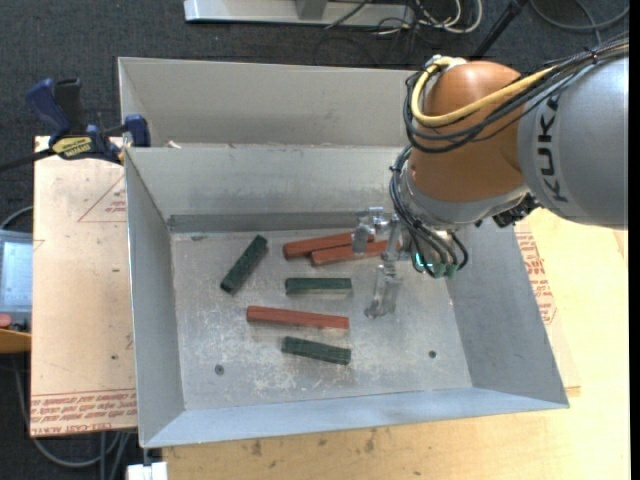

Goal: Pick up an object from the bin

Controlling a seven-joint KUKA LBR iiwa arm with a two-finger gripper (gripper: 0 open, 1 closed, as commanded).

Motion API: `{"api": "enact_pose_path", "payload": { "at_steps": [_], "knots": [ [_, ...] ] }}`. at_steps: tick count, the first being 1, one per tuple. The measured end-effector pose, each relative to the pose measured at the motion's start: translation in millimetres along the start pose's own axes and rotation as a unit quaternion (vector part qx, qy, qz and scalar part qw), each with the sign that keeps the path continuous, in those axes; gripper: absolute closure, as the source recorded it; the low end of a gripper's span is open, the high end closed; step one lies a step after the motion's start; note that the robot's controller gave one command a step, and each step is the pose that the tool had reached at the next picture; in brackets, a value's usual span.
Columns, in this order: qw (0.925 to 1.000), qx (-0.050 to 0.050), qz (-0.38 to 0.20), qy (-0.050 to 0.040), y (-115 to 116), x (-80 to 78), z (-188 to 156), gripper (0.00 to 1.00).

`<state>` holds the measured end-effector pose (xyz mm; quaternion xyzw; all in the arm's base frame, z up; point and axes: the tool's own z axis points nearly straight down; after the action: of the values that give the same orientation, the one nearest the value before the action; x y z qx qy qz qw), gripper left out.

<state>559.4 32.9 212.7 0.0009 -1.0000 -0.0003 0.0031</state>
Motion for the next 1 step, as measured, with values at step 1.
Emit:
{"api": "enact_pose_path", "payload": {
  "at_steps": [1],
  "knots": [
    [0.9999,0.000,-0.011,-0.0070,-30.3,3.4,143.4,0.00]
  ]
}}
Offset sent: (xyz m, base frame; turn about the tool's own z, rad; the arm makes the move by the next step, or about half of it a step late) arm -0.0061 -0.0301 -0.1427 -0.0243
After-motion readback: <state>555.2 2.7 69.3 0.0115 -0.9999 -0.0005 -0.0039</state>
